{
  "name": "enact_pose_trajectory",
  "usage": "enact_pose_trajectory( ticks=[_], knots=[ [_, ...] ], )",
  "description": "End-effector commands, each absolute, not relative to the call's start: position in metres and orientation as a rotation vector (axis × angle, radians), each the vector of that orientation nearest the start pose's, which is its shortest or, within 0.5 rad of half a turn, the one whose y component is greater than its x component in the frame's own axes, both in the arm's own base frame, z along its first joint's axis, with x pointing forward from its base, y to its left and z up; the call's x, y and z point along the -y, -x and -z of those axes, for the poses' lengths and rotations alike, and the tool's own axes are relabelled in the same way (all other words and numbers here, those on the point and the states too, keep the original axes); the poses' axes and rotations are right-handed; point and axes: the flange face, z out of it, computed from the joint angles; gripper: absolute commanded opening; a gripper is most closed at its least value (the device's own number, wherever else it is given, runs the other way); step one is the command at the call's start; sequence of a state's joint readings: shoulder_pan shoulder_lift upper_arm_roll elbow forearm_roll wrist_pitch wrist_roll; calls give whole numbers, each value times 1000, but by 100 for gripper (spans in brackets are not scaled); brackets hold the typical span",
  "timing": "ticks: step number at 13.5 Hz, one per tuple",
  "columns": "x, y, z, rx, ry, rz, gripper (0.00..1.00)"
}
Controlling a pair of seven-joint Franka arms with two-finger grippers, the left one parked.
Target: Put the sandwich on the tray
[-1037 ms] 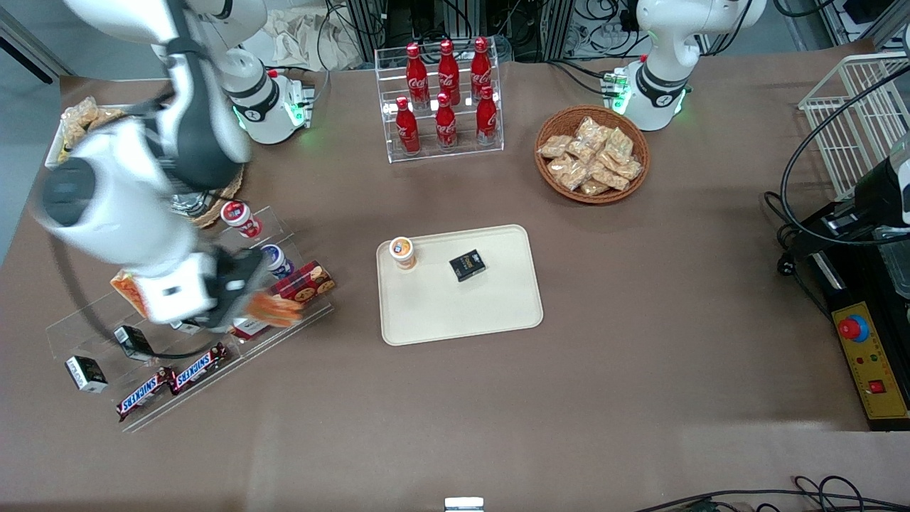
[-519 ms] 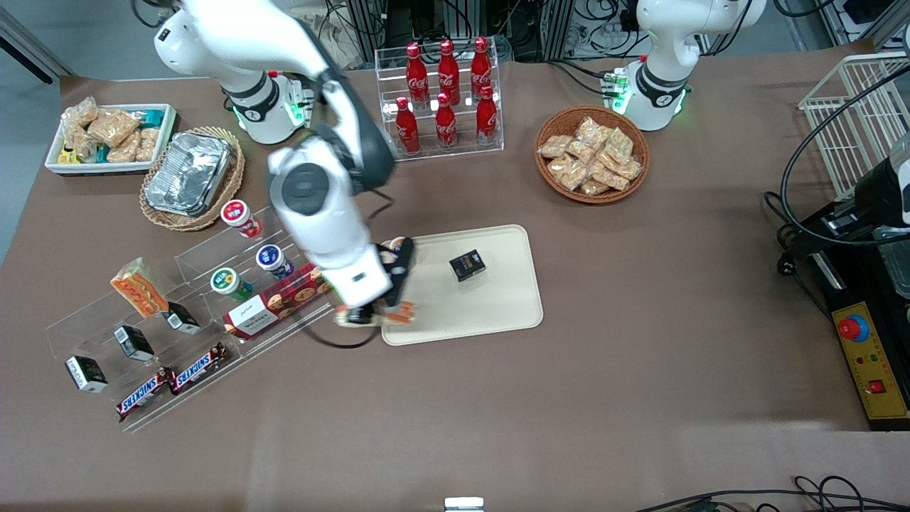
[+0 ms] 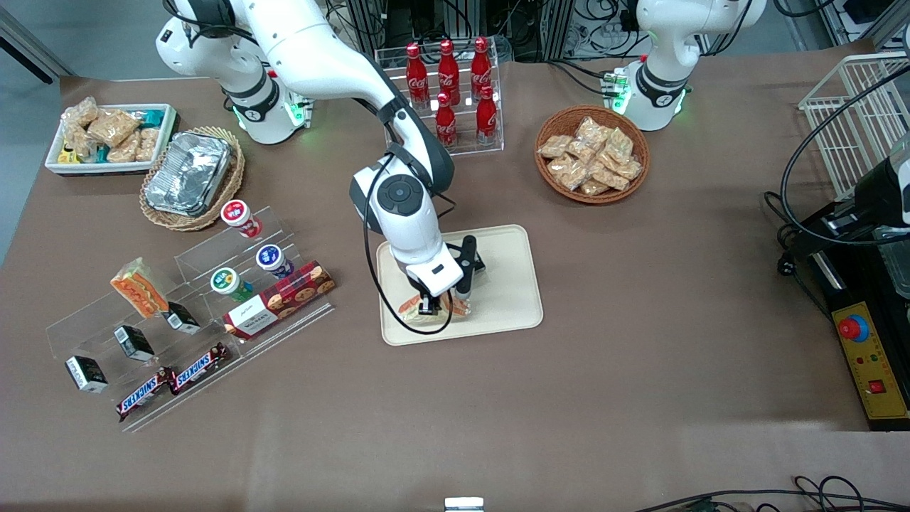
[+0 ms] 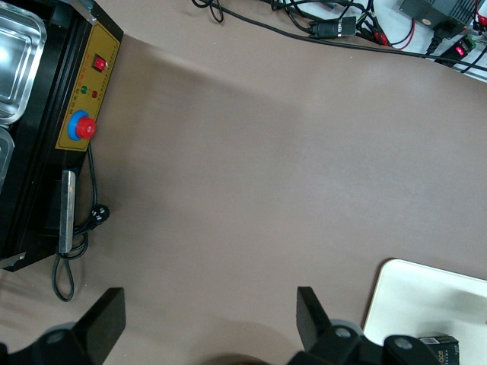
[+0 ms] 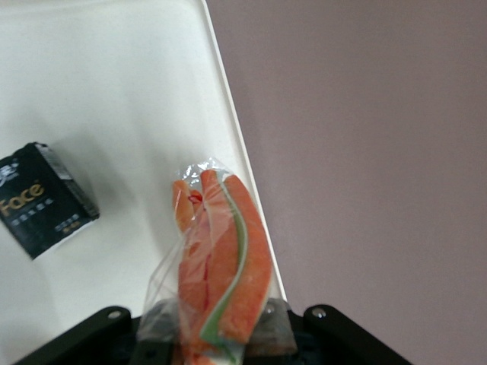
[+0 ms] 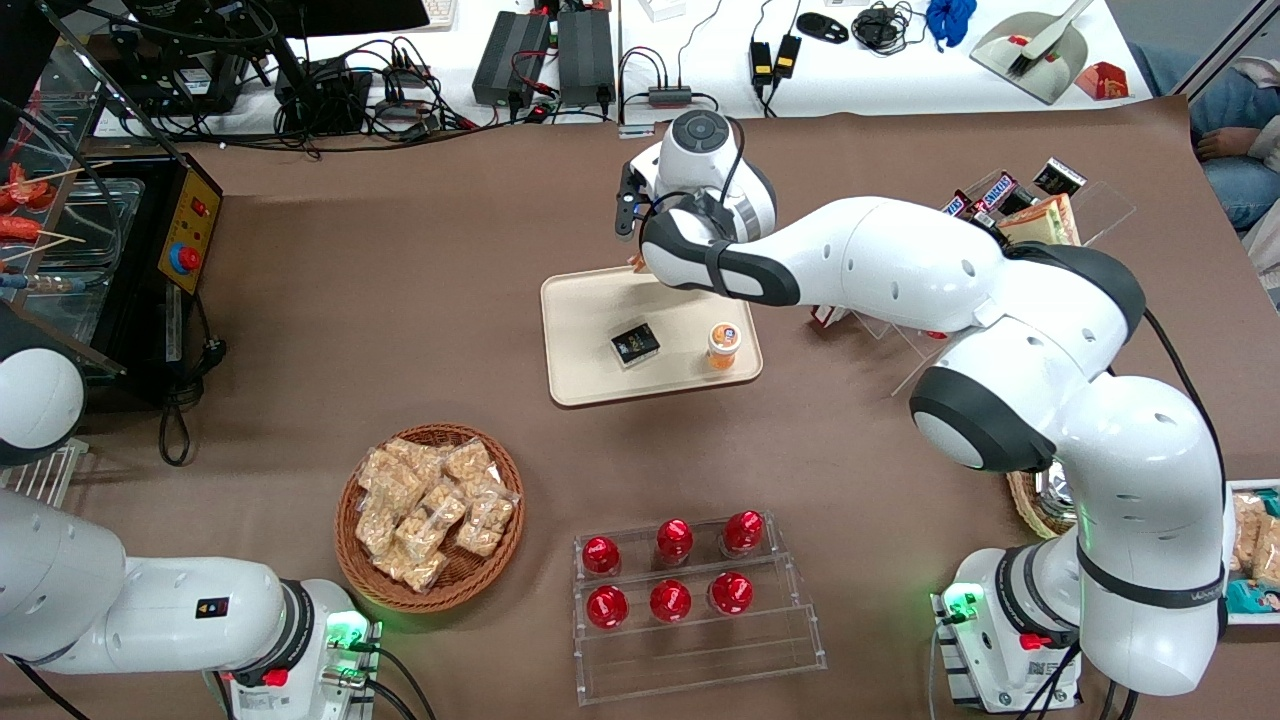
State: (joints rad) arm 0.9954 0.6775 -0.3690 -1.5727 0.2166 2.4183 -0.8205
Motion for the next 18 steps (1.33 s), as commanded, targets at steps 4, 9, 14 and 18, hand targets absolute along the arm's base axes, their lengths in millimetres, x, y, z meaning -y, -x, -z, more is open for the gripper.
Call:
enact_pose_trajectory(
  ticks=[4, 9, 14, 18],
  knots=[
    [-479, -552, -241, 2058, 2437, 435, 0],
    [-478, -552, -227, 2075, 2437, 432, 26],
    [-471, -562, -255, 2031, 2447, 479, 100],
    [-435, -577, -336, 1909, 2511, 416, 100]
  ],
)
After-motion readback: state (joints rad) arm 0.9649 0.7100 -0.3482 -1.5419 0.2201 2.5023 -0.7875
